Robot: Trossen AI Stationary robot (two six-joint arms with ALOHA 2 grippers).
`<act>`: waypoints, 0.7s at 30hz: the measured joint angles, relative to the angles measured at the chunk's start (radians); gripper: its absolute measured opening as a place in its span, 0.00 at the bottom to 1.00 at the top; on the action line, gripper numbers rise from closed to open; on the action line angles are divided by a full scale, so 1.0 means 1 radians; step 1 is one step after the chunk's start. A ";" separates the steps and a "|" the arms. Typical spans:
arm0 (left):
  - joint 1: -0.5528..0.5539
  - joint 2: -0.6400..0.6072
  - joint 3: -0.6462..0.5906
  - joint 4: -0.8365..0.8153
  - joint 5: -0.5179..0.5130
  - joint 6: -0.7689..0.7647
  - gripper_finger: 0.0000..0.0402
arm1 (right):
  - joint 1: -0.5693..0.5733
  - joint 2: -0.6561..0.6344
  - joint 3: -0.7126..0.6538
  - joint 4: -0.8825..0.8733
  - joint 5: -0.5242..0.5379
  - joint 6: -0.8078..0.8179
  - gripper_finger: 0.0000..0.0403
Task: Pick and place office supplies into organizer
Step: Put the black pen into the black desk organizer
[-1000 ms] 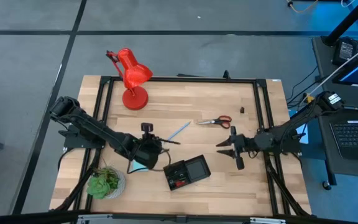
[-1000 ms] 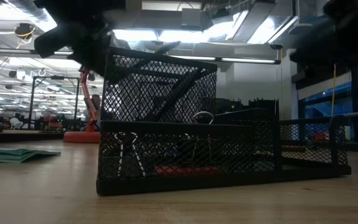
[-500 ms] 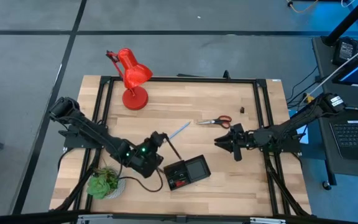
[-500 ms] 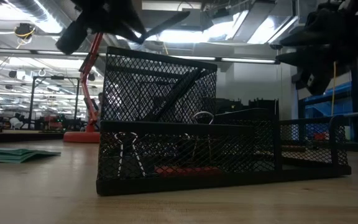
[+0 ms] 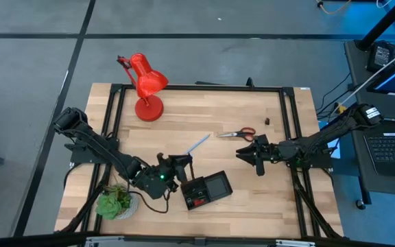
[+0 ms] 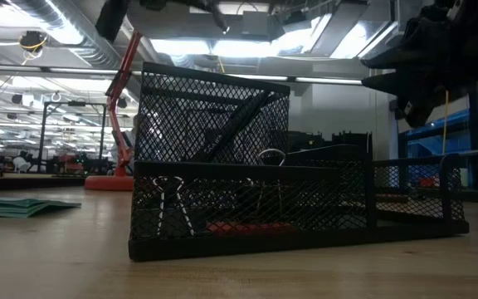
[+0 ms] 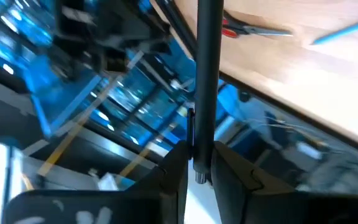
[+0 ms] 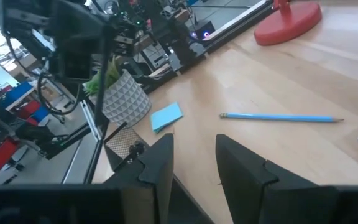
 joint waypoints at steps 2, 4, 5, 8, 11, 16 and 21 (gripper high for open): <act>0.000 0.000 0.000 0.029 0.038 0.082 0.13 | -0.004 0.000 0.000 -0.007 0.000 0.000 0.30; 0.000 0.000 0.000 0.043 0.070 0.154 0.13 | -0.009 0.000 0.000 -0.011 0.000 -0.001 0.30; 0.001 0.000 0.000 0.042 0.079 0.192 0.13 | -0.012 0.000 0.000 -0.011 0.000 -0.001 0.30; 0.009 0.000 0.000 0.043 0.102 0.278 0.13 | -0.017 0.000 0.000 -0.011 0.001 -0.001 0.30; 0.012 0.000 0.000 0.045 0.153 0.342 0.13 | -0.017 0.000 0.000 -0.011 0.000 -0.001 0.30; 0.010 0.005 0.000 0.069 0.247 0.431 0.13 | -0.017 0.000 0.000 -0.011 0.008 -0.001 0.30; 0.017 0.005 0.000 0.069 0.303 0.471 0.14 | -0.017 0.000 0.000 -0.011 0.060 -0.001 0.30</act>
